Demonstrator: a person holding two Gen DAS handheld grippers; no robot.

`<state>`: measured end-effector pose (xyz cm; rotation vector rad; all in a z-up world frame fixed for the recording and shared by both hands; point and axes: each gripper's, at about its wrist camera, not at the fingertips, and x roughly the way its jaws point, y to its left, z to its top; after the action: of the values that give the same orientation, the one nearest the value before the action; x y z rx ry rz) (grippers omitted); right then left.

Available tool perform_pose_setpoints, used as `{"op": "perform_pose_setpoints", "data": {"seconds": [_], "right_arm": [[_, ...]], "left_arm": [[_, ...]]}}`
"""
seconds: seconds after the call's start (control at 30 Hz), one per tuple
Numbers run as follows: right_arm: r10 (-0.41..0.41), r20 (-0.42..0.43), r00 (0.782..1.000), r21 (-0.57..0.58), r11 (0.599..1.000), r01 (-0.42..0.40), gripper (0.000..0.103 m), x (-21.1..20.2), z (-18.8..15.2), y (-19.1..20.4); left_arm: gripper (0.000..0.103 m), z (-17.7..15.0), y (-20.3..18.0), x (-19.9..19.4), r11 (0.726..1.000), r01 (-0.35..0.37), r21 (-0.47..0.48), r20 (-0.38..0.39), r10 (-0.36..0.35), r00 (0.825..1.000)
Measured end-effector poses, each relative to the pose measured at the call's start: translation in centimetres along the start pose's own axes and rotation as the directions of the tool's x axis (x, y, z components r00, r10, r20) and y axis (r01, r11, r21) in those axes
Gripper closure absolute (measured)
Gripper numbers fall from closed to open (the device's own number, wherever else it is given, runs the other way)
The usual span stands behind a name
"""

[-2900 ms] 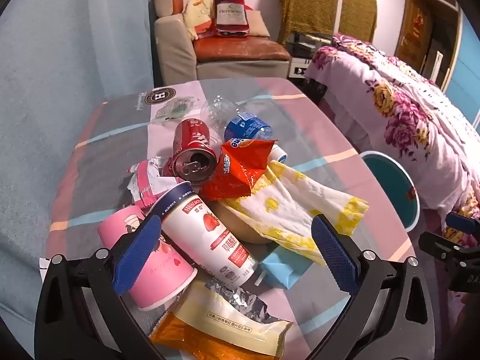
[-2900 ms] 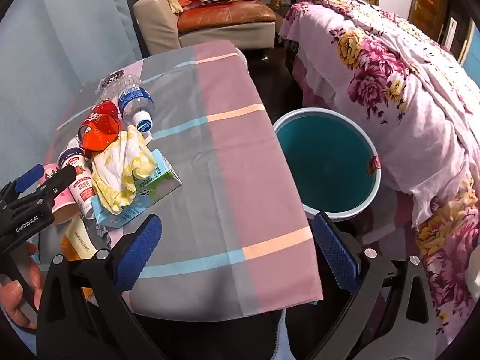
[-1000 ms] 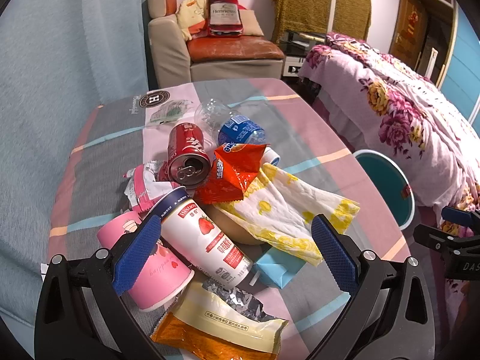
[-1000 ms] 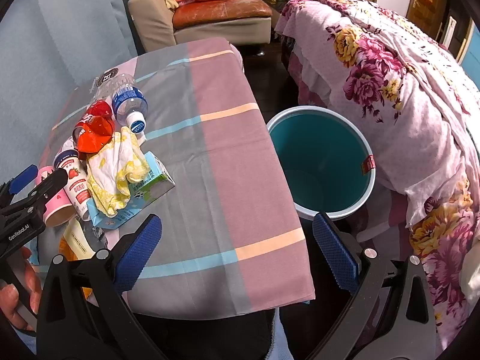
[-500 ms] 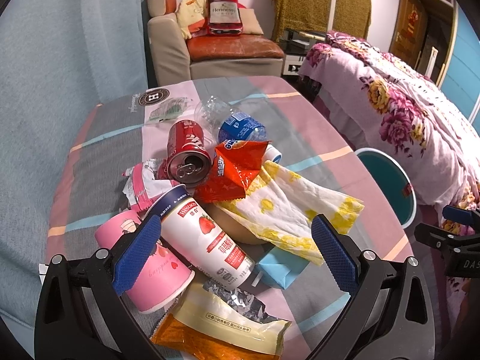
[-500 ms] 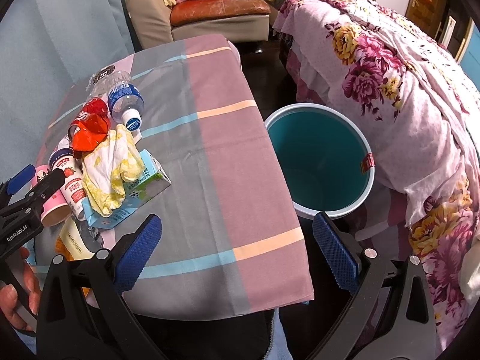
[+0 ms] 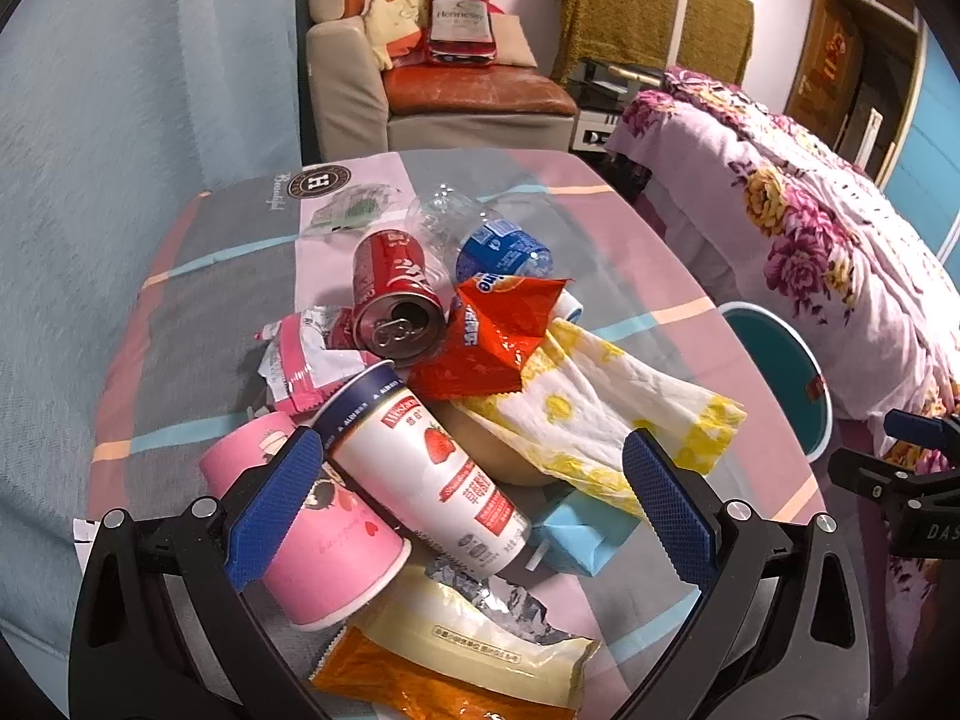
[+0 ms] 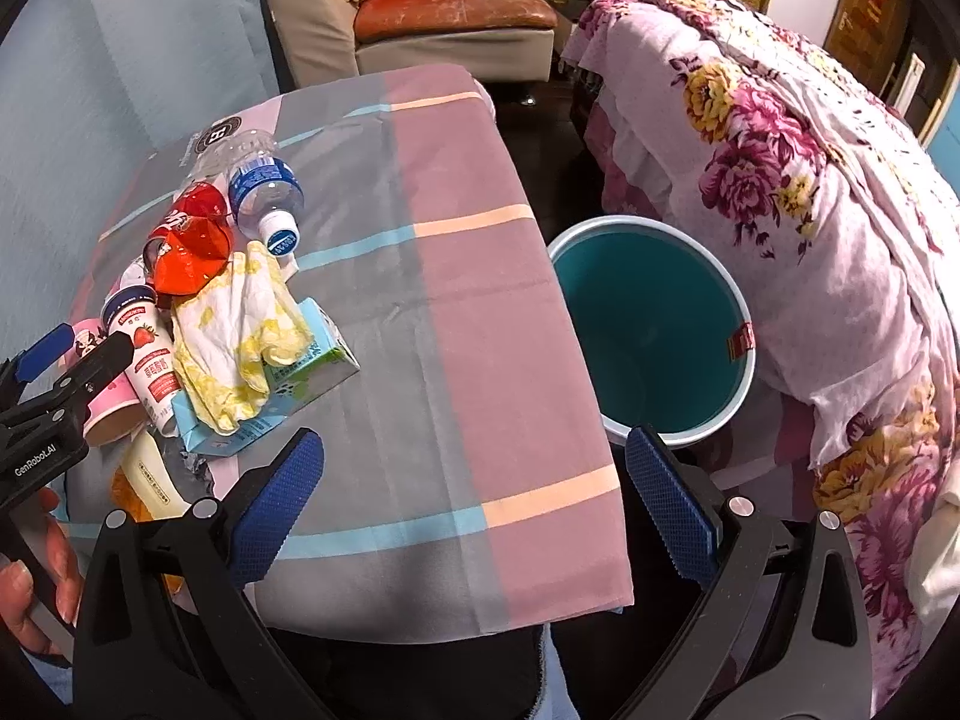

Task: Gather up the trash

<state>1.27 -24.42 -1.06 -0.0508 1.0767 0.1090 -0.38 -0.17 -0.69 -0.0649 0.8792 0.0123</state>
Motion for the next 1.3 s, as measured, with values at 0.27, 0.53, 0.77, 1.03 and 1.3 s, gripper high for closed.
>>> {"op": "perform_pose_setpoints", "data": {"seconds": [0.27, 0.53, 0.77, 1.03, 1.3], "right_arm": [[0.027, -0.026, 0.999, -0.075, 0.997, -0.029, 0.006, 0.1, 1.3, 2.9], [0.102, -0.104, 0.989, -0.189, 0.974, -0.121, 0.006, 2.0, 3.8, 6.9], [0.124, -0.188, 0.974, -0.309, 0.934, -0.178, 0.006, 4.8, 5.7, 11.0], [0.117, -0.278, 0.953, -0.355, 0.909, -0.216, 0.006, 8.3, 6.3, 13.2], [0.123, -0.248, 0.961, -0.388, 0.896, -0.215, 0.034, 8.8, 6.2, 14.4]], "left_arm": [[0.003, 0.2, 2.7, -0.6, 0.999, -0.006, -0.033, 0.002, 0.006, 1.000], [0.003, -0.1, 8.8, 0.3, 0.986, -0.042, -0.162, -0.068, 0.032, 0.997], [0.003, -1.1, 11.8, 2.4, 0.971, -0.029, -0.236, -0.147, -0.006, 0.989], [0.017, -2.0, 11.4, 4.8, 0.970, -0.003, -0.241, -0.196, -0.046, 0.980], [0.034, -2.2, 11.7, 4.3, 0.963, 0.028, -0.269, -0.160, -0.074, 0.984]]}}
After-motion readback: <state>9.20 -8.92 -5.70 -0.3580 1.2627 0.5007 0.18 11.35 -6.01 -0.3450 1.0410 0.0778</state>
